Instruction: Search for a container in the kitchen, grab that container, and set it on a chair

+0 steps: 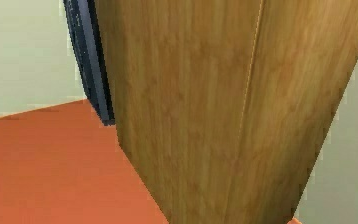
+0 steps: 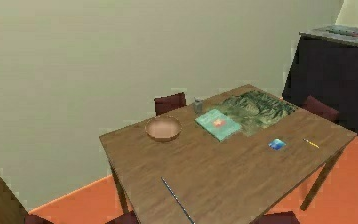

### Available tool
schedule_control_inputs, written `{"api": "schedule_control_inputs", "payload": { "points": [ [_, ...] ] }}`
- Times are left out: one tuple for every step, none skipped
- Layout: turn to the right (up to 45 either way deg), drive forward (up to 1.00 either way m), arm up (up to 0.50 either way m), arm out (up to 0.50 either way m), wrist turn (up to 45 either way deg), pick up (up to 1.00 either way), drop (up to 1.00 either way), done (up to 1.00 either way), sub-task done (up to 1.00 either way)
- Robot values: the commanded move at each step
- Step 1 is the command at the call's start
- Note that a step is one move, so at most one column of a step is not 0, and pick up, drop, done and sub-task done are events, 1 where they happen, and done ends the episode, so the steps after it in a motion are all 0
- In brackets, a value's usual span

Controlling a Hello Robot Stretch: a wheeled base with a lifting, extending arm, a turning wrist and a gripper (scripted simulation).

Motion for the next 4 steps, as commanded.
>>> {"api": "schedule_control_inputs", "payload": {
  "points": [
    [0.0, 0.00, 0.36, 0.00, 0.0, 0.00, 0.00, 0.00, 0.00],
    [0.0, 0.00, 0.00, 0.46, 0.0, 0.00, 0.00, 0.00, 0.00],
    [0.0, 0.00, 0.00, 0.00, 45.0, 0.00, 0.00, 0.00, 0.00],
    [0.0, 0.00, 0.00, 0.00, 45.0, 0.00, 0.00, 0.00, 0.00]
  ]
}}
